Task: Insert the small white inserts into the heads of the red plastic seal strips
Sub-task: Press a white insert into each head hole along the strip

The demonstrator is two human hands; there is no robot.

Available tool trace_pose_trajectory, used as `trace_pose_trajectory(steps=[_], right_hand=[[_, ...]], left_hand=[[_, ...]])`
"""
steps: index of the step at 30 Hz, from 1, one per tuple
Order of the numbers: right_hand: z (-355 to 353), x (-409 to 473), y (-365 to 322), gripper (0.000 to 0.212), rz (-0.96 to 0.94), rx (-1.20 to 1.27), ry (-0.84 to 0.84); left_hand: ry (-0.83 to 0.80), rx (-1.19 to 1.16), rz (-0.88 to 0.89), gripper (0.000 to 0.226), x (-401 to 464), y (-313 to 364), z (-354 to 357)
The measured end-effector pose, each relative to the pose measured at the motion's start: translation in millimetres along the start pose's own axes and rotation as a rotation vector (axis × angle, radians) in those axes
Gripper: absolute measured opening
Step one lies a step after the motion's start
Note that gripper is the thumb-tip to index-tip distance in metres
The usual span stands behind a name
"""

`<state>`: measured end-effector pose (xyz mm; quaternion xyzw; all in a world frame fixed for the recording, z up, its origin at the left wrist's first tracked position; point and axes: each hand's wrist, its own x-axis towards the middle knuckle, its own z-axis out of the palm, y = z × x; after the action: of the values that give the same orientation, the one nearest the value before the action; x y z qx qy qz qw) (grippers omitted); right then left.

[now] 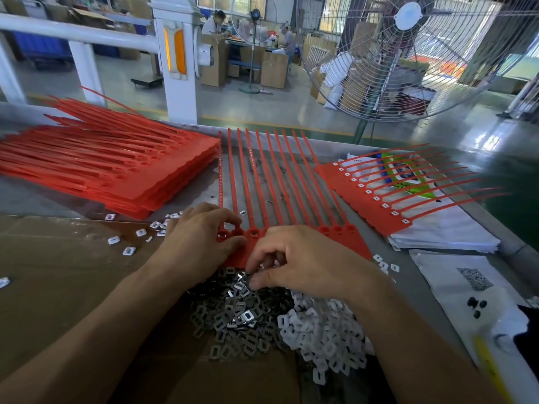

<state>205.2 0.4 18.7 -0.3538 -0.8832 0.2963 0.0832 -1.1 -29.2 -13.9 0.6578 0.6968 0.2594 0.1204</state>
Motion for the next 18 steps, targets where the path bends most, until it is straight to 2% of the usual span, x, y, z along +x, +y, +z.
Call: trace_pose_trajectory(steps=[12, 18], right_hand=[[5.4, 1.2, -4.9, 0.010, -0.047, -0.032, -0.030], [6.4, -0.1, -2.8, 0.009, 0.002, 0.058, 0.014]], left_hand=[[0.002, 0.003, -0.002, 0.036, -1.1, 2.1, -1.6], [-0.010, -0.007, -0.013, 0.036, -1.9, 3.4, -2.5]])
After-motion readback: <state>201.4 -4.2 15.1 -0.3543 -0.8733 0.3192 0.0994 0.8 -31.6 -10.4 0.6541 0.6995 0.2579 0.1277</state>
